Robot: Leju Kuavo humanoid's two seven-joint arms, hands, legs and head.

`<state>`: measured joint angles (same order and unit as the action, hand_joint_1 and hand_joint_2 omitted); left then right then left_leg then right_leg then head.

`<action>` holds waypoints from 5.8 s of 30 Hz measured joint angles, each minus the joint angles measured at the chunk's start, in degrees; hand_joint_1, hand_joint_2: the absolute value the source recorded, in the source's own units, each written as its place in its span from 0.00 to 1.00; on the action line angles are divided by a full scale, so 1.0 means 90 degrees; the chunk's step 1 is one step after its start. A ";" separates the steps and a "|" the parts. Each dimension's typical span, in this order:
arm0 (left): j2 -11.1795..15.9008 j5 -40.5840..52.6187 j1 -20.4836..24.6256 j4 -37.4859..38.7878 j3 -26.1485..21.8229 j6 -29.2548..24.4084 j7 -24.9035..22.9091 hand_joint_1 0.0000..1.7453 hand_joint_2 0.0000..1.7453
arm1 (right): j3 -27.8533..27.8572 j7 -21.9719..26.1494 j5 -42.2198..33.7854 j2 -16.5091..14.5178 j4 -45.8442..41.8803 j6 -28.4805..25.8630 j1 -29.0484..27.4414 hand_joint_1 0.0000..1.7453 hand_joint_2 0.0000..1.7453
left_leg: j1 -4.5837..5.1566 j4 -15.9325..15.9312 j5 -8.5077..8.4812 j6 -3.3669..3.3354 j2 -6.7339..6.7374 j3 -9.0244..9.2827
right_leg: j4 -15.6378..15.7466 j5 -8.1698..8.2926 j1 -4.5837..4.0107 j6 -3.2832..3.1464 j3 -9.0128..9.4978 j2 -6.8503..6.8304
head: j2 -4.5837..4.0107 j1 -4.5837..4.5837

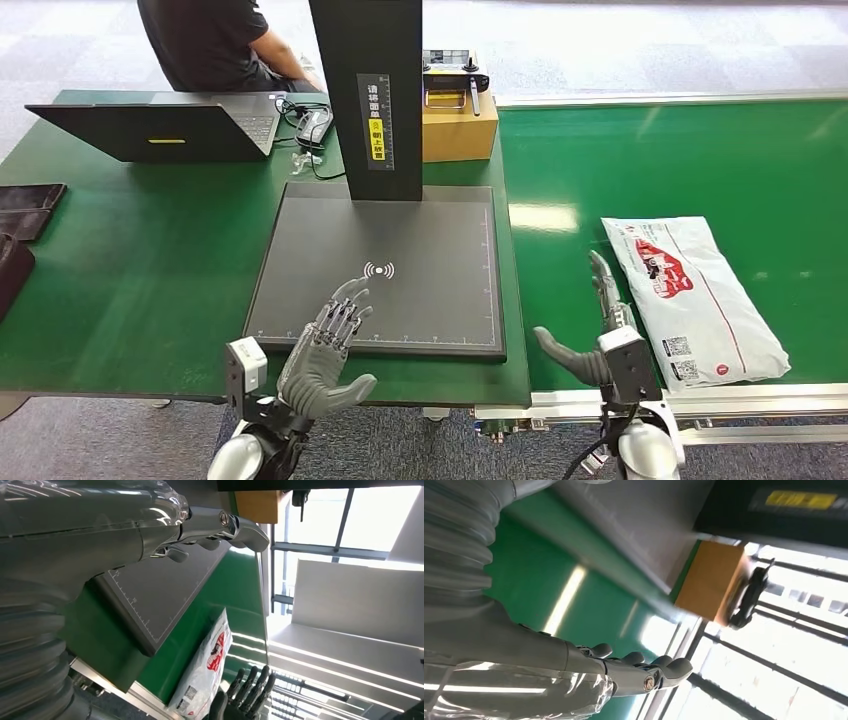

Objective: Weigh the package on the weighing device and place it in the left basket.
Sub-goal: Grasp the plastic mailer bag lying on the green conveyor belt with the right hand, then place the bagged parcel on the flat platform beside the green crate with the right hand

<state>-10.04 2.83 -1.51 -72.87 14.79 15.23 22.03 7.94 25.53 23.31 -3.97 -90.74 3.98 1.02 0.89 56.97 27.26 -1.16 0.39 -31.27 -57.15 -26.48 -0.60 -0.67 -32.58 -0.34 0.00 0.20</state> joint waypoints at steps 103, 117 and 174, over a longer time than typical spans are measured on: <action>0.0015 -0.0263 -0.0248 -0.0265 -0.0225 -0.0224 0.0034 0.00 1.00 | 0.0801 -0.0771 0.3013 0.1443 0.2068 -0.3324 0.1258 1.00 1.00 | -0.0003 -0.0008 -0.0002 0.0001 -0.0010 0.0006 | -0.0001 -0.0001 -0.0004 -0.0002 0.0004 -0.0010 | 0.0000 0.0002; 0.0015 -0.0265 -0.0232 -0.0265 -0.0195 -0.0189 0.0086 0.00 1.00 | -0.0244 -0.0166 0.2529 0.1355 0.0706 -0.2438 0.0802 1.00 1.00 | -0.0003 -0.0008 -0.0002 0.0002 -0.0008 0.0003 | -0.0001 -0.0002 -0.0004 -0.0002 0.0000 -0.0008 | 0.0000 0.0002; 0.0061 -0.0239 0.0306 0.0223 0.0076 0.0109 0.0296 0.00 1.00 | -0.5933 0.0458 0.3591 0.0715 0.4343 -0.2166 0.4486 0.00 1.00 | -0.0007 -0.0008 -0.0014 0.0012 0.0005 -0.0008 | -0.0013 0.0007 -0.0009 -0.0016 -0.0017 0.0004 | 0.0000 0.0002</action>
<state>-9.49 0.68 1.24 -70.86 15.48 16.21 24.69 -45.46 29.65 55.63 2.46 -51.66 -15.51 41.39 0.83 56.90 27.13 -1.05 0.44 -31.34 -57.27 -26.41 -0.69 -0.81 -32.73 -0.31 0.00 0.22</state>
